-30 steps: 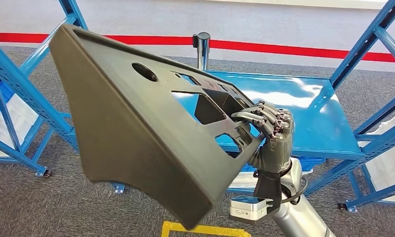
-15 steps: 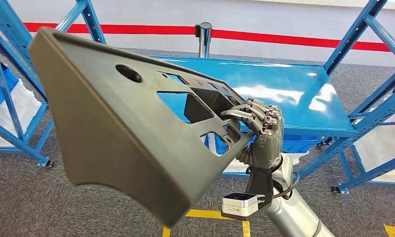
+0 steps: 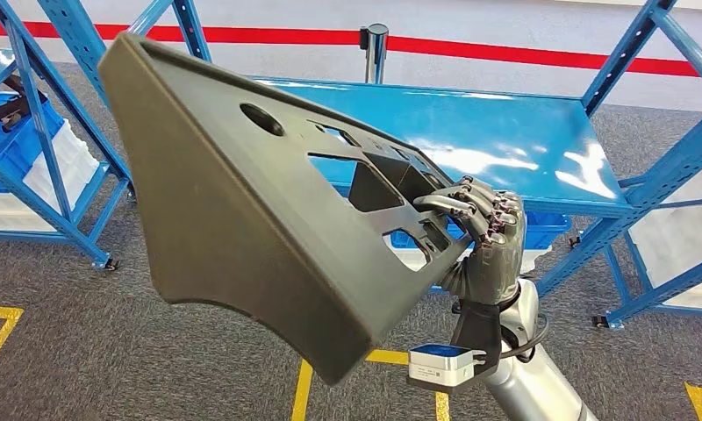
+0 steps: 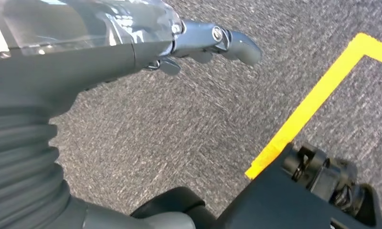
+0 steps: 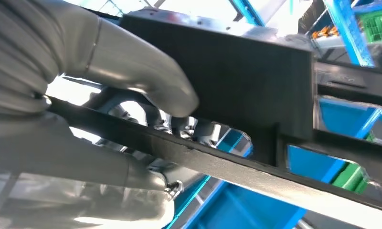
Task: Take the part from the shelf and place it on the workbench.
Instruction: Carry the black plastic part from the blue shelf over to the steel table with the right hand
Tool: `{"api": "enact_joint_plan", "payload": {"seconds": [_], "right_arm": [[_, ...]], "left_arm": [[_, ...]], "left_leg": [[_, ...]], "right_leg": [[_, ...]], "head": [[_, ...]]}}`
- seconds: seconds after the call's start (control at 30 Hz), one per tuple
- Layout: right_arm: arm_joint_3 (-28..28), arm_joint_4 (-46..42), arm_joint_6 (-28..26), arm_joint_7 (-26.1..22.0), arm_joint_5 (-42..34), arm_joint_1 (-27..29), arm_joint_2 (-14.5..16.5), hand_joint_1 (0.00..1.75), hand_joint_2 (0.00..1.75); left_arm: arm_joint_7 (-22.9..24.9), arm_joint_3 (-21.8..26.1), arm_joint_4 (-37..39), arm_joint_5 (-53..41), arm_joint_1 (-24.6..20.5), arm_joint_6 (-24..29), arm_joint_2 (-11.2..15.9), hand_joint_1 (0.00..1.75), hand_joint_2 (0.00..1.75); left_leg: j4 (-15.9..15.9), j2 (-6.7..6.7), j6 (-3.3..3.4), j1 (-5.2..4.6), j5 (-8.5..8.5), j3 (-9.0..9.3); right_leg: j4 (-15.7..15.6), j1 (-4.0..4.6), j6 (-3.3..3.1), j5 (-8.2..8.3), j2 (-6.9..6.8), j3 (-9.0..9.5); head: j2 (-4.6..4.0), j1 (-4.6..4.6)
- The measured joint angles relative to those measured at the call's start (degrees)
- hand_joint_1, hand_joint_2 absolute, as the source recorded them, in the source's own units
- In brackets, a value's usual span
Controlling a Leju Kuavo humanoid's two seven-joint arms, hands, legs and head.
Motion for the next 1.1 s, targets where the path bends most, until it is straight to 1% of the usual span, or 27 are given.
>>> {"api": "enact_joint_plan", "payload": {"seconds": [0.03,0.07,0.13,0.17,0.2,0.23,0.27,0.3,0.37,0.4,0.47,0.5,0.53,0.57,0.63,0.67,0.7,0.73,0.77,0.8,0.83,0.87,0.9,0.93,1.0,1.03,1.1], "right_arm": [[0.01,0.01,0.01,0.01,0.04,0.02,0.0,1.75,1.75],[0.02,0.02,0.01,0.02,0.06,0.03,0.01,1.75,1.75],[0.04,0.03,0.02,0.05,0.1,0.09,0.0,1.75,1.75],[0.05,0.05,0.02,0.07,0.11,0.14,0.0,1.75,1.75],[0.07,0.08,0.02,0.08,0.13,0.17,-0.01,1.75,1.75],[0.07,0.1,0.02,0.08,0.14,0.2,-0.01,1.75,1.75],[0.08,0.11,0.01,0.08,0.14,0.22,0.0,1.75,1.75],[0.08,0.13,0.0,0.08,0.15,0.23,0.01,1.75,1.75],[0.07,0.12,-0.06,0.14,0.19,0.25,0.02,1.75,1.75],[0.06,0.11,-0.1,0.18,0.21,0.26,0.02,1.75,1.75],[0.08,0.12,-0.16,0.23,0.35,0.35,0.02,1.75,1.75],[0.08,0.13,-0.21,0.25,0.42,0.44,0.02,1.75,1.75],[0.09,0.14,-0.25,0.29,0.49,0.53,0.02,1.75,1.75],[0.08,0.15,-0.29,0.34,0.53,0.59,0.02,1.75,1.75],[0.08,0.15,-0.38,0.43,0.58,0.67,0.02,1.75,1.75],[0.08,0.16,-0.4,0.44,0.6,0.76,0.02,1.75,1.75],[0.08,0.16,-0.43,0.45,0.63,0.87,0.02,1.75,1.75],[0.08,0.17,-0.46,0.45,0.66,0.98,0.02,1.75,1.75],[0.08,0.17,-0.48,0.45,0.7,1.05,0.02,1.75,1.75],[0.07,0.17,-0.5,0.45,0.73,1.07,0.02,1.75,1.75],[0.07,0.17,-0.53,0.45,0.74,1.05,0.02,1.75,1.75],[0.05,0.16,-0.56,0.45,0.75,1.03,0.03,1.75,1.75],[0.04,0.16,-0.63,0.45,0.75,1.01,0.03,1.75,1.75],[0.02,0.15,-0.72,0.46,0.75,1.04,0.03,1.75,1.75],[0.0,0.16,-0.9,0.48,0.75,1.15,0.03,1.75,1.75],[0.0,0.16,-0.98,0.49,0.75,1.19,0.04,1.75,1.75],[0.01,0.16,-1.09,0.49,0.76,1.25,0.08,1.75,1.75]], "left_arm": [[0.0,0.01,0.01,0.0,-0.02,0.0,0.04,0.0,1.75],[-0.01,0.03,0.0,0.0,-0.06,0.0,0.08,0.0,1.75],[-0.01,0.05,-0.03,0.0,-0.15,0.0,0.13,0.0,1.75],[-0.01,0.07,-0.03,0.0,-0.16,0.0,0.16,0.0,1.75],[0.0,0.07,-0.03,-0.01,-0.15,-0.01,0.2,0.0,1.75],[0.03,0.07,-0.03,-0.01,-0.13,-0.05,0.23,0.0,1.75],[0.07,0.07,-0.03,-0.02,-0.09,-0.1,0.26,0.0,1.75],[0.11,0.07,-0.03,-0.02,0.0,-0.2,0.28,0.0,1.75],[0.17,0.06,-0.03,-0.03,0.26,-0.39,0.31,0.0,1.75],[0.16,0.07,-0.02,-0.02,0.38,-0.46,0.33,0.0,1.75],[0.14,0.1,0.0,0.01,0.59,-0.51,0.39,0.0,1.75],[0.12,0.12,0.02,0.03,0.65,-0.52,0.41,0.0,1.75],[0.09,0.14,0.03,0.03,0.69,-0.53,0.43,0.0,1.75],[0.06,0.15,0.05,0.04,0.71,-0.55,0.44,0.0,1.75],[-0.01,0.19,0.04,0.05,0.66,-0.58,0.46,0.0,1.75],[-0.03,0.2,0.04,0.05,0.65,-0.6,0.46,0.0,1.75],[-0.05,0.22,0.03,0.06,0.6,-0.62,0.46,0.0,1.75],[-0.06,0.23,0.01,0.07,0.53,-0.64,0.46,0.0,1.75],[-0.07,0.24,-0.01,0.07,0.45,-0.66,0.45,0.0,1.75],[-0.08,0.25,-0.04,0.07,0.34,-0.68,0.45,0.0,1.75],[-0.09,0.25,-0.08,0.06,0.26,-0.71,0.44,0.0,1.75],[-0.08,0.25,-0.11,0.04,0.18,-0.73,0.43,0.0,1.75],[-0.08,0.25,-0.13,0.02,0.13,-0.75,0.42,0.0,1.75],[-0.07,0.25,-0.14,-0.02,0.1,-0.77,0.42,0.0,1.75],[-0.04,0.25,-0.11,-0.08,0.1,-0.82,0.44,0.0,1.75],[-0.03,0.26,-0.1,-0.11,0.07,-0.85,0.46,0.0,1.75],[-0.02,0.29,-0.11,-0.15,-0.06,-0.9,0.51,0.0,1.75]], "left_leg": [[1.17,-0.03,-0.22,-0.04,-1.67,-0.46],[3.44,-0.06,-0.39,0.0,-4.33,-1.01],[10.44,-0.08,-0.78,0.17,-9.66,-1.88],[13.6,-0.07,-1.01,0.36,-10.71,-1.87],[15.34,-0.07,-1.27,0.61,-10.4,-1.25],[15.02,-0.06,-1.54,0.91,-9.03,0.2],[12.73,-0.05,-1.87,1.27,-7.43,2.48],[9.06,-0.03,-2.29,1.61,-6.7,5.27],[2.0,-0.17,-2.51,1.72,-7.44,9.67],[0.14,-0.31,-2.35,1.57,-8.29,10.43],[-0.6,-0.47,-1.31,1.28,-8.3,9.82],[-0.6,-0.42,-0.71,1.22,-7.87,9.22],[-0.63,-0.32,-0.09,1.24,-7.25,8.55],[-0.67,-0.19,0.4,1.29,-6.58,7.79],[-0.61,-0.05,0.84,1.21,-5.26,6.11],[-0.58,0.0,0.88,1.17,-4.63,5.27],[-0.55,0.04,0.86,1.13,-4.01,4.45],[-0.52,0.06,0.81,1.11,-3.4,3.67],[-0.51,0.05,0.71,1.1,-2.81,2.98],[-0.5,0.03,0.57,1.11,-2.26,2.45],[-0.47,-0.02,0.35,1.06,-1.78,2.03],[-0.5,-0.05,0.06,1.03,-1.28,1.75],[-0.58,-0.06,-0.27,1.01,-0.75,1.54],[-0.74,-0.05,-0.63,1.01,-0.2,1.39],[-0.95,-0.02,-1.3,1.06,0.34,1.0],[-0.34,-0.02,-1.49,1.07,-0.72,0.66],[4.32,-0.02,-1.62,1.13,-5.99,-0.48]], "right_leg": [[-0.22,-0.35,-0.18,0.69,-0.08,-0.72],[-0.37,-0.66,-0.35,1.41,-0.16,-1.41],[-0.31,-0.64,-0.55,2.71,-0.21,-2.89],[-0.23,-0.66,-0.53,3.35,-0.24,-3.67],[-0.1,-0.72,-0.46,3.95,-0.27,-4.5],[0.13,-0.85,-0.31,4.48,-0.29,-5.3],[0.52,-1.0,-0.1,4.9,-0.29,-6.09],[1.06,-1.1,0.18,5.21,-0.27,-6.87],[2.27,-1.11,0.85,5.75,-0.25,-8.21],[2.66,-1.01,1.21,6.14,-0.26,-8.68],[2.88,-1.05,1.9,7.01,-0.35,-9.35],[3.12,-1.14,2.17,6.66,-0.34,-9.72],[4.15,-1.25,2.39,5.21,-0.31,-10.29],[6.26,-1.32,2.54,2.8,-0.25,-11.04],[13.16,-1.35,2.68,-2.68,-0.17,-12.72],[16.43,-1.35,2.7,-4.04,-0.17,-13.18],[18.35,-1.34,2.7,-4.09,-0.16,-12.96],[18.36,-1.33,2.67,-3.02,-0.15,-11.83],[16.28,-1.31,2.62,-1.38,-0.14,-9.64],[12.59,-1.3,2.52,-0.03,-0.1,-6.65],[8.09,-1.21,2.35,0.45,-0.02,-3.43],[4.22,-1.07,2.19,0.25,0.08,-0.85],[1.63,-0.92,2.04,-0.3,0.18,0.67],[0.39,-0.73,1.9,-0.68,0.25,1.17],[-0.01,-0.87,1.45,0.09,0.21,0.09],[-0.11,-1.04,1.11,0.7,0.15,-0.57],[-0.27,-1.28,0.48,1.99,-0.06,-1.9]], "head": [[0.0,-0.23],[0.0,-0.55],[0.0,-1.24],[0.0,-1.5],[0.0,-1.72],[0.0,-1.91],[0.0,-2.03],[0.0,-2.21],[0.0,-2.61],[0.0,-2.68],[0.0,-2.34],[0.0,-2.22],[0.0,-2.03],[0.0,-1.78],[0.0,-1.15],[0.0,-0.87],[0.0,-0.66],[0.0,-0.45],[0.0,-0.25],[0.0,-0.07],[0.0,0.12],[0.0,0.21],[0.0,0.24],[0.0,0.22],[0.0,0.04],[0.0,-0.12],[0.0,-0.83]]}}
